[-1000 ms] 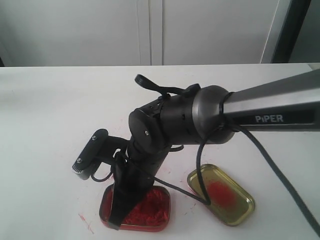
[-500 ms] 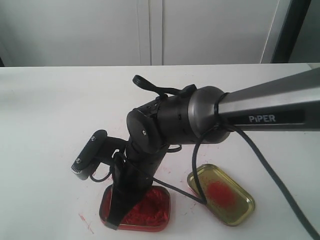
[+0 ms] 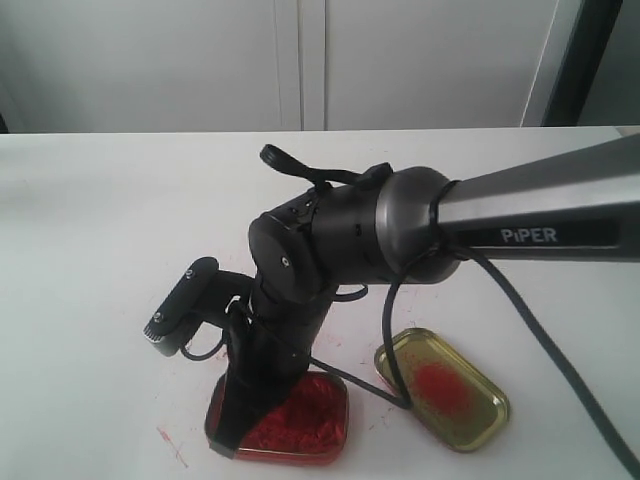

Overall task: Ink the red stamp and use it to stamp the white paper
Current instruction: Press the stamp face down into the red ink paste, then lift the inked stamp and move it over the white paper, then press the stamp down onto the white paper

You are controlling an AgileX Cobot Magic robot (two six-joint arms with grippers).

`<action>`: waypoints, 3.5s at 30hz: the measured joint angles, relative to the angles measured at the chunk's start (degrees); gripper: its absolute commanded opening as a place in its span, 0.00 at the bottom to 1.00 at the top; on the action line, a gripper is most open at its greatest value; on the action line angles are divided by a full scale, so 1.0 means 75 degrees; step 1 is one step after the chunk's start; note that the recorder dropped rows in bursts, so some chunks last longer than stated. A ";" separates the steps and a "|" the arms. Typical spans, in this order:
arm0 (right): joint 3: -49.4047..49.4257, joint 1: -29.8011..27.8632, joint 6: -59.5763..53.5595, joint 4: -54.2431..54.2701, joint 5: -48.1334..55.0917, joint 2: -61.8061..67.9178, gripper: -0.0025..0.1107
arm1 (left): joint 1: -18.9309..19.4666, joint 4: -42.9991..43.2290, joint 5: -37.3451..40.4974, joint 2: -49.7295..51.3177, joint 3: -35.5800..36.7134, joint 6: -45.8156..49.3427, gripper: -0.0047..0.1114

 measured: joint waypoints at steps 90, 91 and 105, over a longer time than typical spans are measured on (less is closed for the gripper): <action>-0.3003 -0.3066 0.2186 -0.0485 0.0084 0.1741 0.02 | 0.0000 0.0000 0.0000 0.0000 0.0000 0.0000 0.04; -0.3056 -0.3066 0.2186 -0.0485 0.0084 0.1780 0.02 | 0.0000 0.0000 0.0000 0.0000 0.0000 0.0000 0.04; -0.3436 -0.3070 0.2200 -0.0485 0.0428 0.2594 0.02 | 0.0000 0.0000 0.0000 0.0000 0.0000 0.0000 0.04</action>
